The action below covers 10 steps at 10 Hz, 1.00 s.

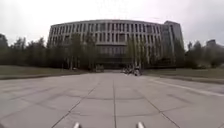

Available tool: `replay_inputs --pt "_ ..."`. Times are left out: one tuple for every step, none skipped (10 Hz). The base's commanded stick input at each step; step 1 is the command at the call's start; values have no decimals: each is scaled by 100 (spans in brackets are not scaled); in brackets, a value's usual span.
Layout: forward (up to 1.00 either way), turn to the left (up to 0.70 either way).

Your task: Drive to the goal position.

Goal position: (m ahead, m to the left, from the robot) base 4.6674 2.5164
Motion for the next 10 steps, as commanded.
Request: replay_inputs --pt "50 0" --pt "50 0" --pt "50 0" --pt "50 0" --pt "50 0" --pt "50 0" --pt "50 0" --pt "50 0" --pt "50 0" --pt "50 0"
